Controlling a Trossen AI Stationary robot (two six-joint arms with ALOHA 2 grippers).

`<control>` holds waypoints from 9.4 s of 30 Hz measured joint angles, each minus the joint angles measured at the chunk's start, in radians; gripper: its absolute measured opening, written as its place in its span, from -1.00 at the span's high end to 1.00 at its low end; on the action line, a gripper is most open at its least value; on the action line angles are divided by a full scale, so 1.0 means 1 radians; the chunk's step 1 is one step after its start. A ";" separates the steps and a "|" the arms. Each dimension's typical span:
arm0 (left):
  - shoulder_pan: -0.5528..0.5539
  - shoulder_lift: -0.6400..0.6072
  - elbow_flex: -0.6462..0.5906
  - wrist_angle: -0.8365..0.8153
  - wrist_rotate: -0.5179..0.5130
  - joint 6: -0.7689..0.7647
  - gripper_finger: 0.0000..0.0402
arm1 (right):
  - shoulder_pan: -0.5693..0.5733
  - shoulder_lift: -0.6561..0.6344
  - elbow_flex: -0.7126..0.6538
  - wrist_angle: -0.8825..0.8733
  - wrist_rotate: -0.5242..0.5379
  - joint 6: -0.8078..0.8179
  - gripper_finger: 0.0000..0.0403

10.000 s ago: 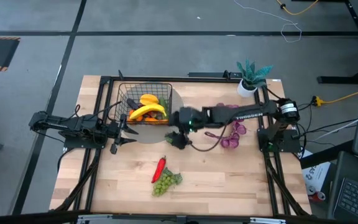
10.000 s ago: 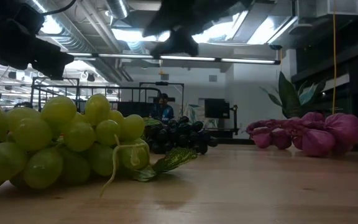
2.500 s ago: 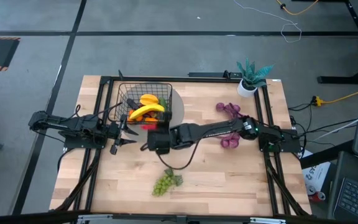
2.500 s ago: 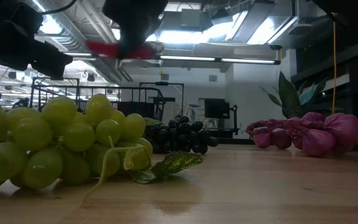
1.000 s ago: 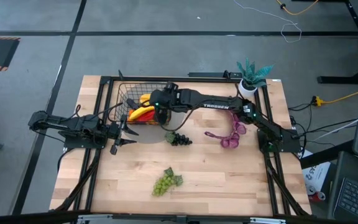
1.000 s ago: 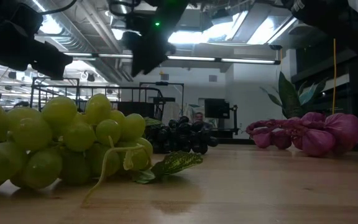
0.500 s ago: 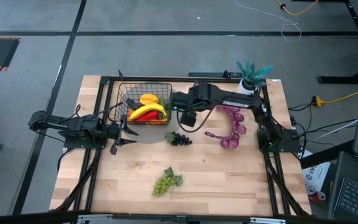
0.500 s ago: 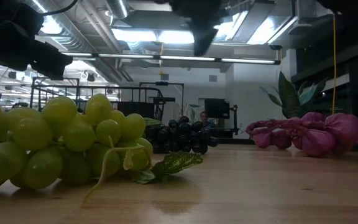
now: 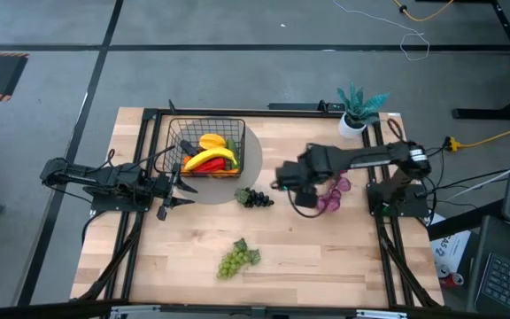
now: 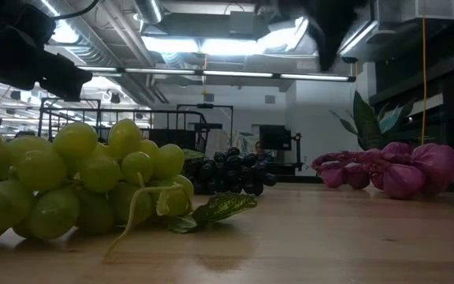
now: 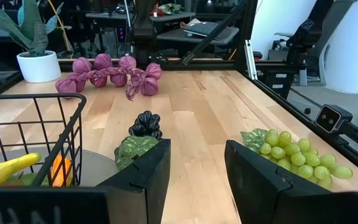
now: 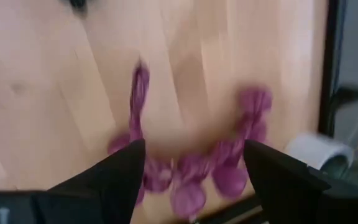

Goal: Build produce basket
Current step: Put the violet grapes into the wire basket

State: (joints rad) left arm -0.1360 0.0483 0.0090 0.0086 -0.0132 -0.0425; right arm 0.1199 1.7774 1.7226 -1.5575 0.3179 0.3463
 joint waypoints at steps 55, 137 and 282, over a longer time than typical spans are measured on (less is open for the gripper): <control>0.000 0.000 0.000 0.000 -0.001 0.002 0.27 | 0.072 0.142 -0.614 1.480 0.090 -0.081 -0.36; 0.000 0.000 0.000 0.006 -0.004 -0.026 0.27 | 0.066 0.193 -0.614 1.541 0.092 0.125 -0.36; 0.000 0.000 0.000 0.006 -0.004 -0.026 0.27 | -0.212 0.041 -0.459 2.103 -0.047 -0.145 0.50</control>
State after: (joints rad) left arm -0.1360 0.0483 0.0086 0.0151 -0.0171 -0.0681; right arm -0.0919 1.8180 1.2636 0.5451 0.2711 0.2017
